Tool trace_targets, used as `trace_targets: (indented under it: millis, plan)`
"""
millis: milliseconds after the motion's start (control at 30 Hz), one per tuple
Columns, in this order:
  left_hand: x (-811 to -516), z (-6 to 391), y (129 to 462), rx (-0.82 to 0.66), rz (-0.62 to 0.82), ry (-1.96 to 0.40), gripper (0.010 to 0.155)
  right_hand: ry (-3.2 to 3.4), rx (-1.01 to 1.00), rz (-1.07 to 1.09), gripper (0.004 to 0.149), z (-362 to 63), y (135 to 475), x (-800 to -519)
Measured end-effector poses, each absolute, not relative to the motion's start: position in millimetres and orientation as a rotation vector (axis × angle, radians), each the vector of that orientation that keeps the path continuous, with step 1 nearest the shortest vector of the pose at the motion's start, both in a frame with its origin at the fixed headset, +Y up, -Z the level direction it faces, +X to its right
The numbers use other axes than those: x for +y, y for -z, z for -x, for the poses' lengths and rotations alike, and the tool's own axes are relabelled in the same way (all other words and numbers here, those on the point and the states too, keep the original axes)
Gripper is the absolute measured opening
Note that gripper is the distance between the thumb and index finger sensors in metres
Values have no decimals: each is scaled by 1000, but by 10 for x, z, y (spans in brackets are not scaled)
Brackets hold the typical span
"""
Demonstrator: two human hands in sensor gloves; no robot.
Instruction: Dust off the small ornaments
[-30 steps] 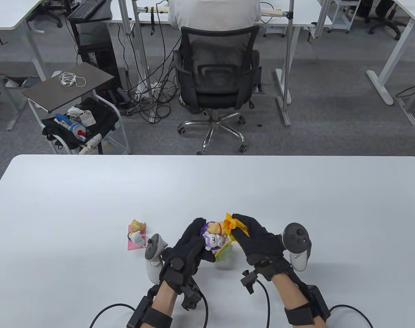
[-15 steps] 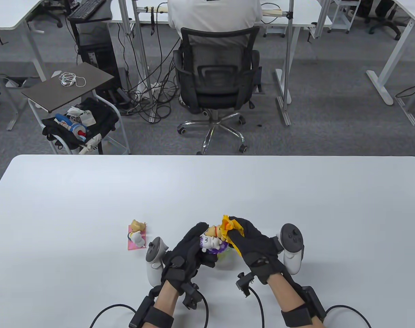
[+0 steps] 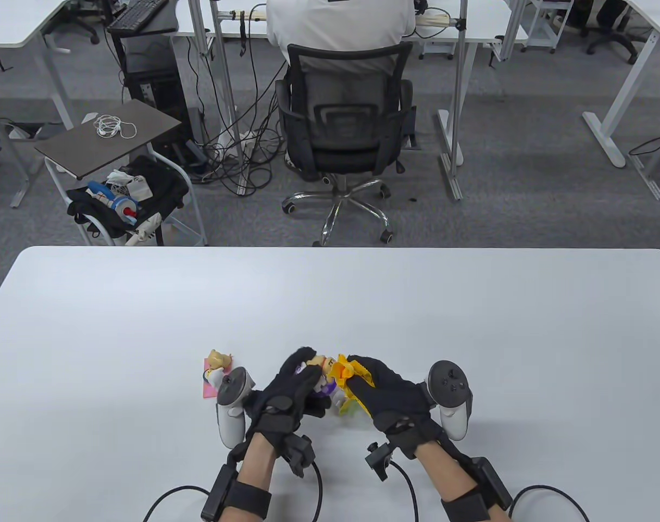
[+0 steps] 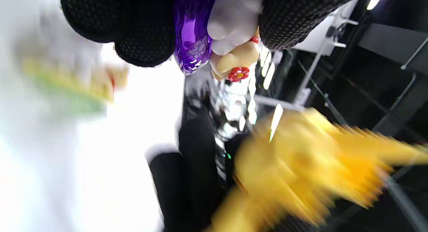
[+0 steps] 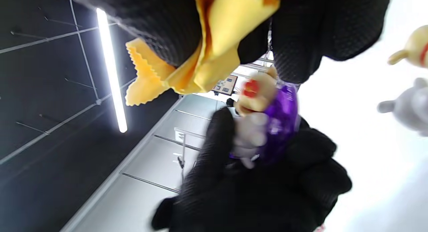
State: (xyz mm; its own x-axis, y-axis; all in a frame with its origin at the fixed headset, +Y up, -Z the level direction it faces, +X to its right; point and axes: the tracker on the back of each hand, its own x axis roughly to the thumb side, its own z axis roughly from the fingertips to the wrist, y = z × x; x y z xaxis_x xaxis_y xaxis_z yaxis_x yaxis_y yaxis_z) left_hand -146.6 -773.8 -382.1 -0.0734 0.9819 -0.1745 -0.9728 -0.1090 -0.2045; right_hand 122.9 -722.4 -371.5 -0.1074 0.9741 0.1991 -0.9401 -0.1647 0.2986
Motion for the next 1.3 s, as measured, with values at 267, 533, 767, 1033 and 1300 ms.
trace_targets:
  millis: [267,533,767,1033,1300]
  plan:
    - [-7600,1722,4270,268,270,-1010,67,-1749,7,-451,50,-1296,3693,-7068]
    - [-7749,1566,4619,303,346,-766,67,-1749,-32,-431,49,-1452,3780,-7011]
    - [-7710,1500,4729,331,398,-665,69,-1747,-49,-412,49,-1536,3806,-7010]
    - [-7661,1568,4687,356,376,-495,73,-1753,-44,-415,50,-1538,3810,-7018]
    - [-7638,1664,4599,381,356,-465,70,-1771,-50,-431,49,-1513,3798,-7007]
